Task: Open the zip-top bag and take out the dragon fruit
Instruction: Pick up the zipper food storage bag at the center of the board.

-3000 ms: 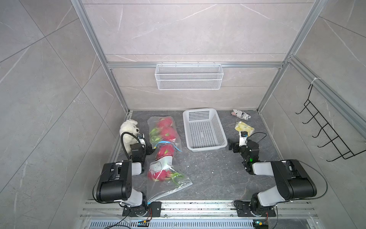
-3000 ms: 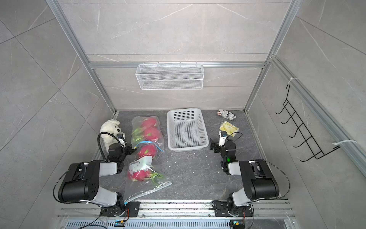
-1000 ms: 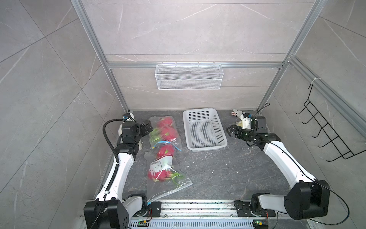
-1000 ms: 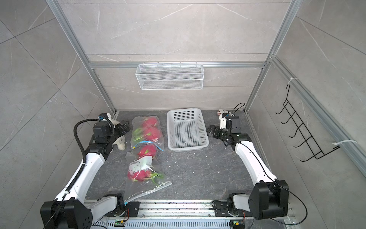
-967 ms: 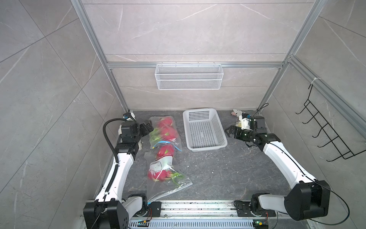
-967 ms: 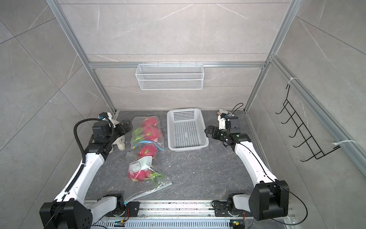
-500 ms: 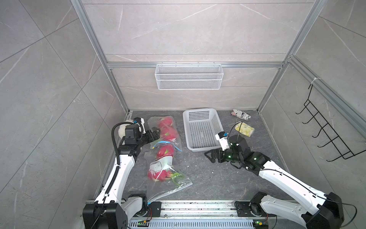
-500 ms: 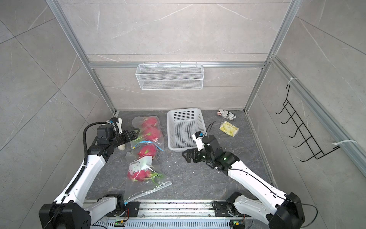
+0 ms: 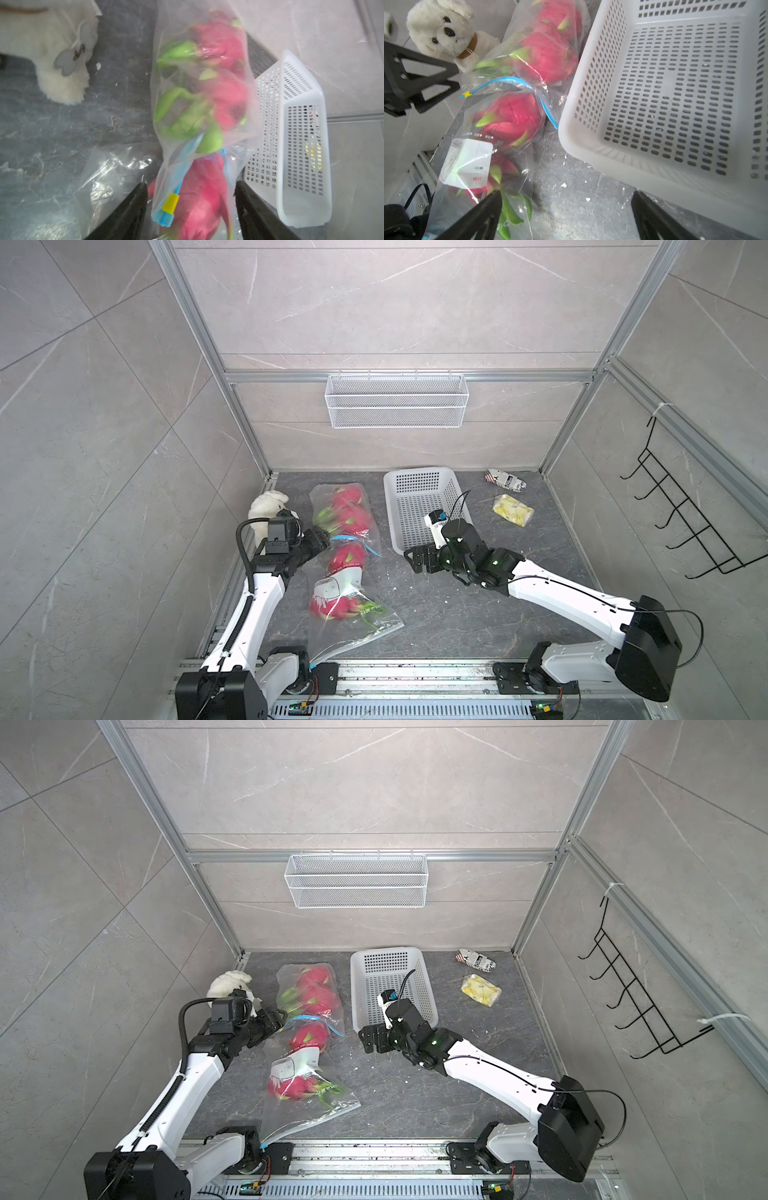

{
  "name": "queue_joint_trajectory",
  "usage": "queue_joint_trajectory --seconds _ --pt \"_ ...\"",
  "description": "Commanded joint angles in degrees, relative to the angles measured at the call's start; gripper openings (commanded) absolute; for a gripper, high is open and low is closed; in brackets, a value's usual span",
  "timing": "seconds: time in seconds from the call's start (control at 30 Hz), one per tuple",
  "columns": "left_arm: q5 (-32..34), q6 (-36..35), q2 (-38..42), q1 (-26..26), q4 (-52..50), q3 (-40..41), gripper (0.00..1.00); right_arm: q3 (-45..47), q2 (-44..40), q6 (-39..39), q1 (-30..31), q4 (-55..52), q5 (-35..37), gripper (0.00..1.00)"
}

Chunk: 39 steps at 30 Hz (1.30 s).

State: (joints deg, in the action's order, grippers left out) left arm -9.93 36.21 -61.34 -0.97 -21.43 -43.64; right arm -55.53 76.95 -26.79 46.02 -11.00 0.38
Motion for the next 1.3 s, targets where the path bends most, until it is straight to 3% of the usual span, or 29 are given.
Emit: queue_joint_trajectory --seconds 0.0,0.23,0.37,0.63,0.73,0.9,1.03,1.27 --pt "5.3 4.8 -0.4 0.1 6.1 1.1 0.69 -1.9 -0.4 2.0 0.2 5.0 4.5 0.99" --pt "7.4 7.5 -4.0 0.1 19.1 3.7 0.63 -8.3 0.1 3.3 0.1 0.4 6.5 1.00" --pt "7.4 8.0 -5.9 0.2 24.7 4.7 0.41 -7.3 -1.5 5.2 0.1 2.2 5.9 0.99" --pt "0.3 8.8 -8.4 0.2 26.7 4.6 0.00 -8.4 -1.7 9.3 0.1 -1.0 7.8 0.99" --pt "-0.7 9.2 -7.4 0.2 25.1 3.7 0.00 -9.4 -0.5 10.9 0.1 -2.4 9.0 0.99" --pt "-4.8 10.3 -7.2 0.1 22.8 -1.9 0.00 -13.7 4.1 19.0 0.1 -2.7 6.7 0.82" --pt "-10.4 11.1 -8.7 0.0 20.7 -8.8 0.00 -18.6 8.0 22.9 0.1 -4.4 5.3 0.83" --pt "-15.4 10.9 -11.4 0.0 16.9 -16.7 0.00 -18.0 8.9 30.4 0.2 5.5 -6.3 0.83"
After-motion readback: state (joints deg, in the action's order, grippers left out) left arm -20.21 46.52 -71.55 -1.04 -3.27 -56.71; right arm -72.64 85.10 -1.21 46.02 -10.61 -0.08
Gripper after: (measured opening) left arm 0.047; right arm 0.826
